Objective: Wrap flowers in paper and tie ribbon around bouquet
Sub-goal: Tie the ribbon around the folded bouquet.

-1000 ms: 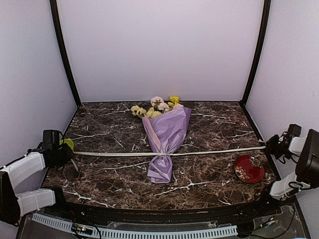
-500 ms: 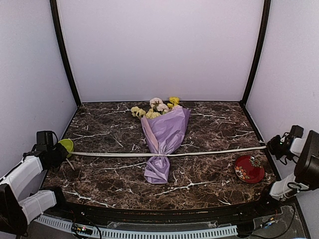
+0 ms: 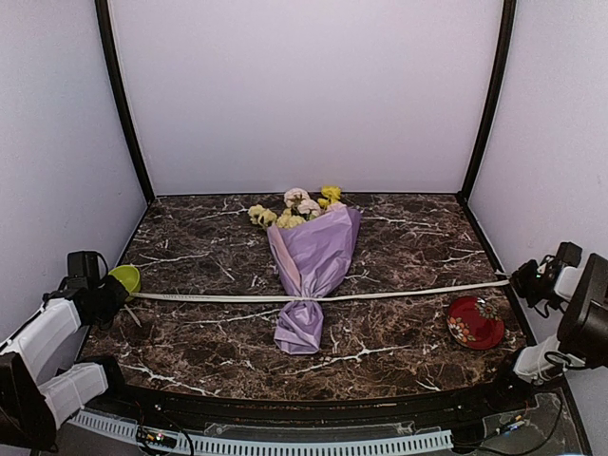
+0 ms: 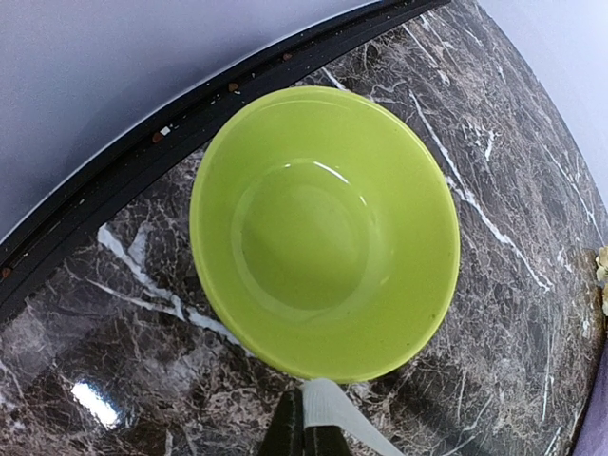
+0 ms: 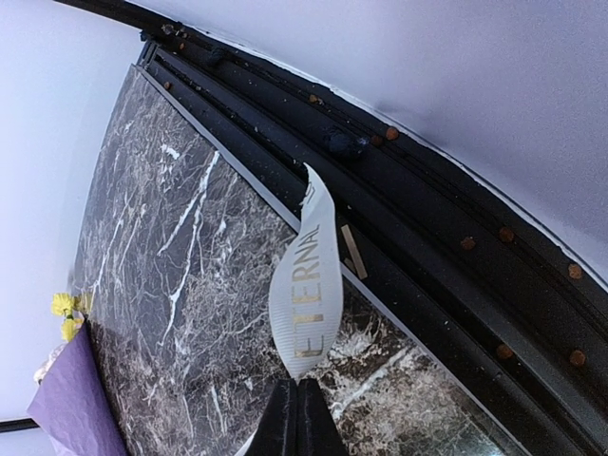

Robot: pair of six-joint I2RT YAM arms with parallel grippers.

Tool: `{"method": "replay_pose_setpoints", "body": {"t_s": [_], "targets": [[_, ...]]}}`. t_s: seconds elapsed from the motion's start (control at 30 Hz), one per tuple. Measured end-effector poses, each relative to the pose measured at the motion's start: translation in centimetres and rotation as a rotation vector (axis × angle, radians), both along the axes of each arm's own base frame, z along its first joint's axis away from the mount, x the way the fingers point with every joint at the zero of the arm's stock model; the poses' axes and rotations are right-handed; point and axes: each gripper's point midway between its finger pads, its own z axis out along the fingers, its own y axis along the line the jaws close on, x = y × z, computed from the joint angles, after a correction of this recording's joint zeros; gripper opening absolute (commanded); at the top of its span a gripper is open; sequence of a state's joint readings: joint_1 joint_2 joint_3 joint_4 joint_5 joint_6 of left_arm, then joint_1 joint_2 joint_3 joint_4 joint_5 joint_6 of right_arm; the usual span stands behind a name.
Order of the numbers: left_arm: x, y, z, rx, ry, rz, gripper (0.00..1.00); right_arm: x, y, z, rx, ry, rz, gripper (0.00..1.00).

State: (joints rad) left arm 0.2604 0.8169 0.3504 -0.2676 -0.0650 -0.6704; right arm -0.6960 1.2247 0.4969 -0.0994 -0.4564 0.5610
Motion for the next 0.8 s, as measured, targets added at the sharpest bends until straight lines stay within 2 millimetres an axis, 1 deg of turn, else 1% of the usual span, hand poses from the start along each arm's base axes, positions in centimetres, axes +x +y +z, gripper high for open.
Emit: {"method": "replay_pose_setpoints", "body": {"t_s": [0.17, 0.23, 0.27, 0.3, 0.4, 0.47, 0.5, 0.57, 0.6, 0.67, 0.77, 0.8], "targets": [[0.2, -0.2, 0.5, 0.012, -0.018, -0.023, 0.00, 0.1, 0.3, 0.0, -0.010, 0.004, 0.006, 0.00], [0.5, -0.8, 1.2, 0.041, -0.035, -0.054, 0.00, 0.9, 1.2, 0.2, -0.077, 0.019, 0.037, 0.00], [0.9, -1.4, 2.0, 0.086, -0.052, -0.082, 0.00, 1.7, 2.2, 0.7, -0.142, 0.017, 0.067, 0.00], [1.4, -2.2, 2.8, 0.113, -0.073, -0.116, 0.00, 2.6, 3.5, 1.4, -0.178, -0.002, 0.107, 0.00], [3.0, -5.9, 6.0, 0.183, -0.155, -0.247, 0.00, 5.1, 8.0, 4.0, -0.267, -0.082, 0.235, 0.00], [3.9, -8.4, 7.6, 0.209, -0.205, -0.325, 0.00, 6.2, 10.6, 5.4, -0.307, -0.119, 0.298, 0.00], [4.2, -9.6, 8.1, 0.218, -0.224, -0.360, 0.00, 6.8, 12.0, 6.2, -0.335, -0.135, 0.331, 0.00], [4.5, -12.0, 8.4, 0.243, -0.239, -0.433, 0.00, 7.4, 14.5, 7.4, -0.367, -0.164, 0.393, 0.00], [4.6, -13.2, 8.2, 0.258, -0.236, -0.474, 0.00, 7.9, 15.6, 8.6, -0.391, -0.190, 0.419, 0.00], [4.7, -15.5, 7.8, 0.296, -0.218, -0.560, 0.00, 8.2, 18.0, 9.9, -0.407, -0.225, 0.486, 0.00], [4.7, -18.6, 7.3, 0.342, -0.196, -0.684, 0.00, 8.6, 19.9, 11.8, -0.440, -0.262, 0.549, 0.00], [4.7, -19.4, 7.2, 0.350, -0.192, -0.714, 0.00, 8.8, 20.5, 12.4, -0.445, -0.271, 0.575, 0.00]]}}
